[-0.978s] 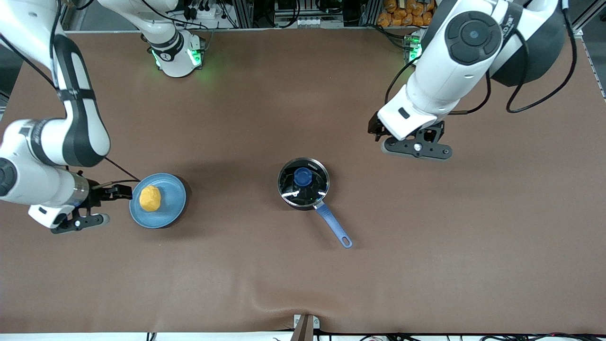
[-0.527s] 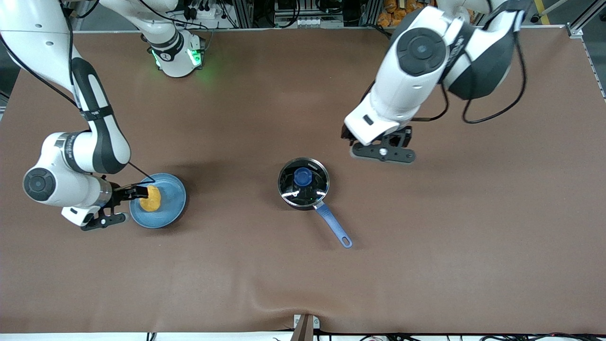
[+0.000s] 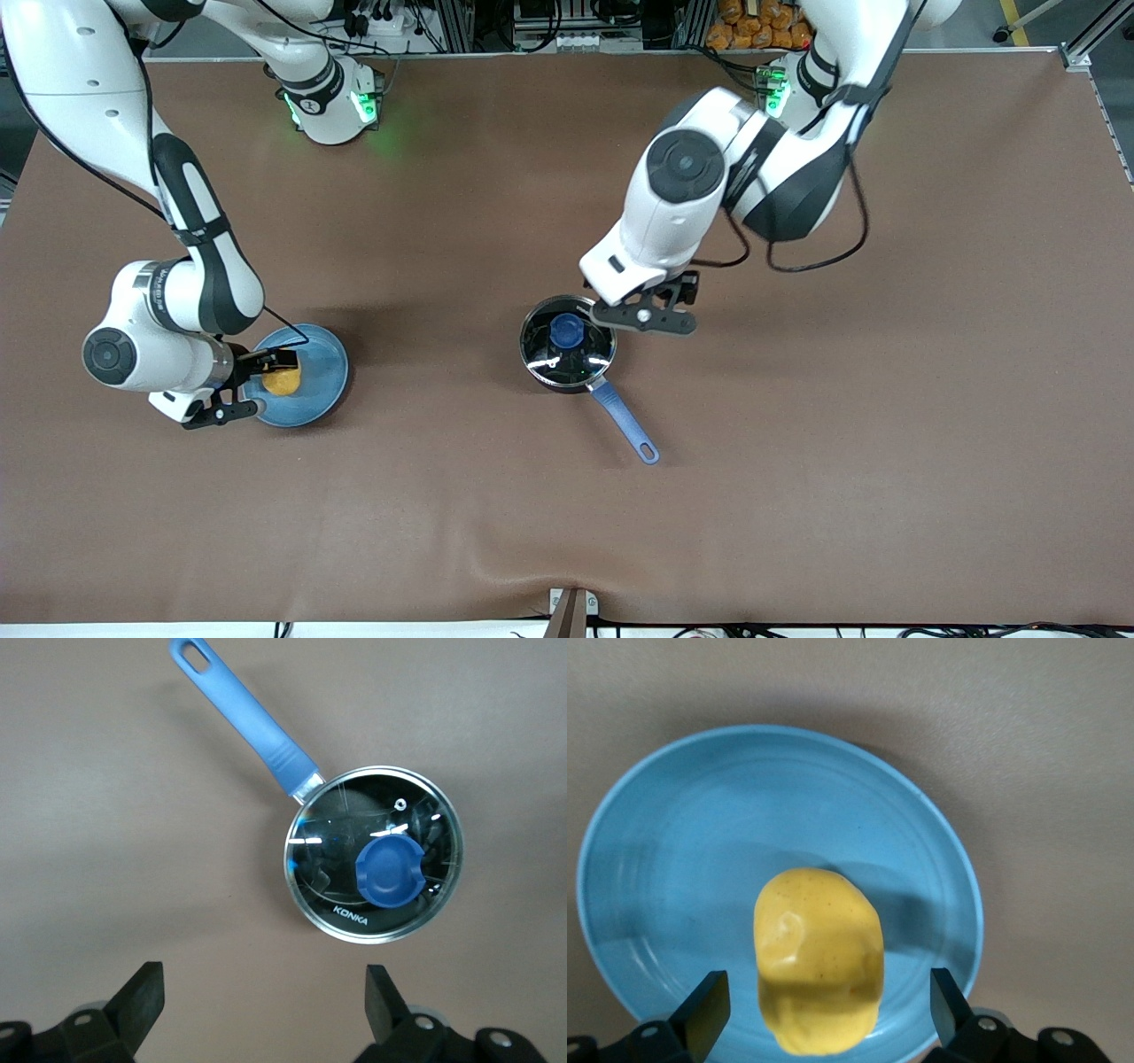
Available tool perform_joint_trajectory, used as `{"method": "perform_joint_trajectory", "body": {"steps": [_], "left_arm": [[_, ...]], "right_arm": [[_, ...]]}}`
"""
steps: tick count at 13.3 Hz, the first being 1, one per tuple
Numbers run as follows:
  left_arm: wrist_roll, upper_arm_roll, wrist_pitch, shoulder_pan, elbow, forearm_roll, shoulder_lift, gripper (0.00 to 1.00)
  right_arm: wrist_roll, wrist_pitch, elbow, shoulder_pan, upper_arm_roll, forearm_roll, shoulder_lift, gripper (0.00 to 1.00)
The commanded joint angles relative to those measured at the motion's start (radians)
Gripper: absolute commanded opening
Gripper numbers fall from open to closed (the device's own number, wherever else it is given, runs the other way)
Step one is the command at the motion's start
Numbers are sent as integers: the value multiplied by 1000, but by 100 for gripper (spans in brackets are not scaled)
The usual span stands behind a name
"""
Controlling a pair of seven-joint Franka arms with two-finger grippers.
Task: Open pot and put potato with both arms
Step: 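Move the right gripper to the potato while the left gripper reaches the lid, then grasp the potato with the right gripper while the left gripper grasps the knob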
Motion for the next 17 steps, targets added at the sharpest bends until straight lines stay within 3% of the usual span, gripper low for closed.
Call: {"method": "perform_joint_trajectory", "body": {"steps": [1, 6, 7, 10, 11, 15, 17], "left_arm": [[-14, 8, 30, -18, 31, -10, 72, 100], [-23, 12, 124, -68, 31, -10, 117, 100], [-68, 12, 141, -82, 31, -10, 127, 100], [-124, 15, 193, -88, 31, -8, 149, 100], [-130, 15, 216, -94, 29, -7, 157, 100], [-245, 33, 290, -130, 31, -5, 186, 100], [-254, 38, 308, -140, 31, -5, 192, 100]], "right_arm": [[1, 12, -6, -4, 10, 18, 14, 100], [1, 14, 0, 7, 9, 38, 20, 100], [2, 11, 1, 9, 9, 38, 20, 91], [5, 5, 3, 13, 9, 38, 12, 43], [5, 5, 1, 13, 9, 38, 12, 34], [5, -72, 62, 38, 9, 36, -3, 8], [5, -165, 125, 39, 9, 36, -15, 5]]}}
